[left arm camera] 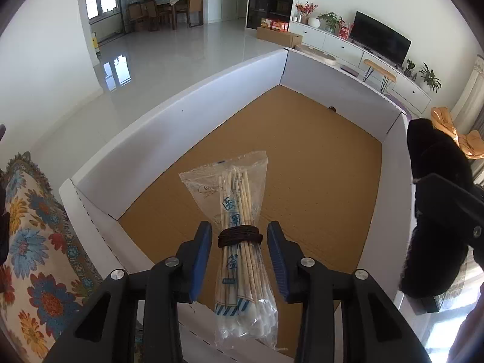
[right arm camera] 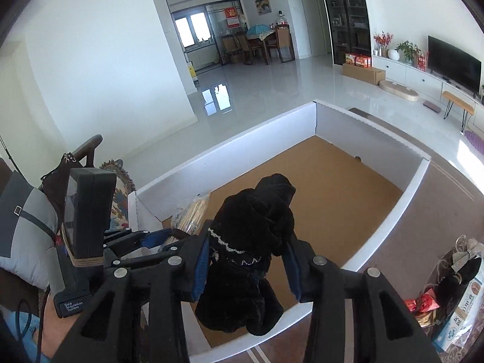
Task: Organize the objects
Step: 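Carry swabs and cloth into the cardboard box and open both grippers, then bring both grippers back over the table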
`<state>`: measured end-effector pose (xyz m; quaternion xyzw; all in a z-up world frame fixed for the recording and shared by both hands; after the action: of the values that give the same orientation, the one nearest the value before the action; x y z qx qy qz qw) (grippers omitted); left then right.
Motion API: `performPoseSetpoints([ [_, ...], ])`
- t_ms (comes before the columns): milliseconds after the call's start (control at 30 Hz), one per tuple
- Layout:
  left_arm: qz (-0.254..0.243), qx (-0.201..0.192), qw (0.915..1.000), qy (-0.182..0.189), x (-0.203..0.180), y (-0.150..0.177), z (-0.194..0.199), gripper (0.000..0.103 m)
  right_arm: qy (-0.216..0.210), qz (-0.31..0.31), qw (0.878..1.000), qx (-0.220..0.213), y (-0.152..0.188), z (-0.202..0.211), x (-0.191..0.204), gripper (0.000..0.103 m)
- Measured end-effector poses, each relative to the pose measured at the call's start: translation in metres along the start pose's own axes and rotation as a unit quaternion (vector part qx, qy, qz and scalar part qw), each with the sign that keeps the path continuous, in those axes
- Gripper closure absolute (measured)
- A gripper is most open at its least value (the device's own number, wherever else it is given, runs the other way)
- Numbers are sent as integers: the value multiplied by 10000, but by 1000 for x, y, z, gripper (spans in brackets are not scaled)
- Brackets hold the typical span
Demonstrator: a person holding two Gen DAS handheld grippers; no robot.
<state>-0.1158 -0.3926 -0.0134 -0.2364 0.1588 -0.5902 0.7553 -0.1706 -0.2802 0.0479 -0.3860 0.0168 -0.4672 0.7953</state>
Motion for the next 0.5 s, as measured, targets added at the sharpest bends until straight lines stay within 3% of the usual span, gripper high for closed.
performPoseSetpoints([
  [33, 96, -68, 9999, -99, 0, 1, -1, 34, -15, -133, 9998, 163, 2, -13, -2, 23],
  [67, 184, -183, 9995, -175, 0, 2, 1, 30, -17, -261, 9994, 248, 5, -20, -6, 15],
  [133, 210, -486, 9983, -222, -4, 5, 14, 27, 104, -400, 9991, 53, 9, -12, -20, 12],
  [233, 109, -989, 9950, -92, -26, 16, 45, 26, 488, -406, 9962, -602, 18, 25, -52, 5],
  [300, 63, -1264, 9915, 291, -55, 26, 68, 21, 872, -439, 9892, -1089, 32, 57, -81, 0],
  [367, -82, -1459, 9852, 897, -95, 39, 92, 17, 1308, -467, 9805, -1387, 49, 86, -112, 0],
  [467, -508, -1577, 9689, 1837, -167, 60, 120, 15, 2064, -520, 9652, -1519, 92, 124, -164, 0],
  [500, -692, -1545, 9632, 2086, -191, 68, 126, 9, 2312, -569, 9599, -1479, 110, 138, -186, 0],
])
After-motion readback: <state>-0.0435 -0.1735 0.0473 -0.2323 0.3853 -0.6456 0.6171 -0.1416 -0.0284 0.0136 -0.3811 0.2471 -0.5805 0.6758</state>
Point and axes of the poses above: each gripper's, at about its wrist camera, not at the fingertips, and z roughly against the way its jaws point, x to its left, y to its underside, the point moved 7 cm from there along -z, roughly the way its jaws point, and after that the axes turned 9 degrees about -z, right-handed, at the moved point
